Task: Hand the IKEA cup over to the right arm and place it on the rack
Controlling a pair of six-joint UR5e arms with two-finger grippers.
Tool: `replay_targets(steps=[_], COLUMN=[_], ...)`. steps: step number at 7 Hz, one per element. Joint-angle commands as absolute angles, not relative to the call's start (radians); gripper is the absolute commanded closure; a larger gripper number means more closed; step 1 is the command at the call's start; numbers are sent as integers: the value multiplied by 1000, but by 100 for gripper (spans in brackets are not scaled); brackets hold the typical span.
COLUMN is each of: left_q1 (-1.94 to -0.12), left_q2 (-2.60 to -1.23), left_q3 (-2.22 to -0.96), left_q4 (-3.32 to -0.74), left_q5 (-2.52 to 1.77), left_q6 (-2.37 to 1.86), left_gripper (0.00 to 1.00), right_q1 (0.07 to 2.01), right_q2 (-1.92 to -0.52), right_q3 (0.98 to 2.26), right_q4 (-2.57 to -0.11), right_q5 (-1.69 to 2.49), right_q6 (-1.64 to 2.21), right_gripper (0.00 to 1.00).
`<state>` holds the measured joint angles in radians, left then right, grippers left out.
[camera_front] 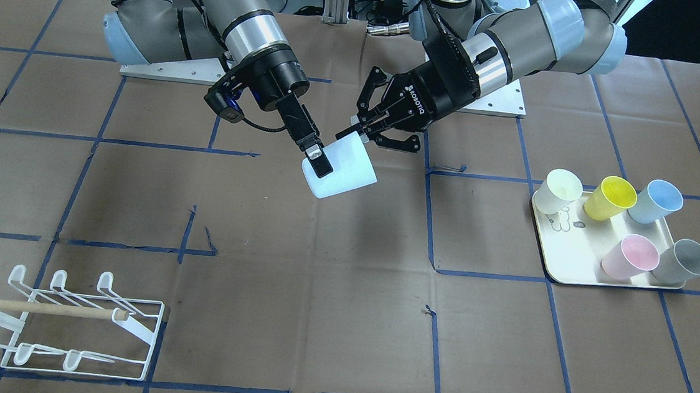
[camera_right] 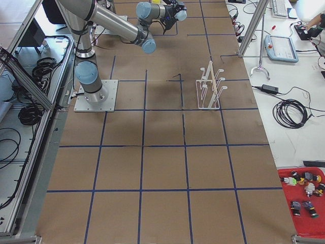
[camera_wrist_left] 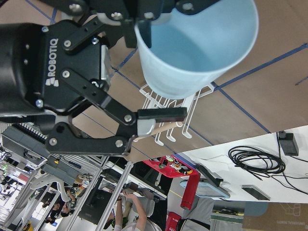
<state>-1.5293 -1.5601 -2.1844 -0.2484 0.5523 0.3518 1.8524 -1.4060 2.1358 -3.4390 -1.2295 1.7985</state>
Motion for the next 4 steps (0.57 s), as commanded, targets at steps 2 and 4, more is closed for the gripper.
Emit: replay_targets(steps=[2, 4], left_q1=[-1529, -1529], left_q2=[-1559, -1557], left_q3=[-2180, -2177], left_q4=[-249, -247], left_q5=[554, 560], left_q6=[344, 342], left_gripper=[85, 12], right_q1=[1853, 1853], right_q2=[-1407, -1407], right_q3=[2135, 2135], right_q4=[-3439, -3441], right_q5=[-1218, -1216], right_q6=[1793, 1790], right_gripper=[52, 60])
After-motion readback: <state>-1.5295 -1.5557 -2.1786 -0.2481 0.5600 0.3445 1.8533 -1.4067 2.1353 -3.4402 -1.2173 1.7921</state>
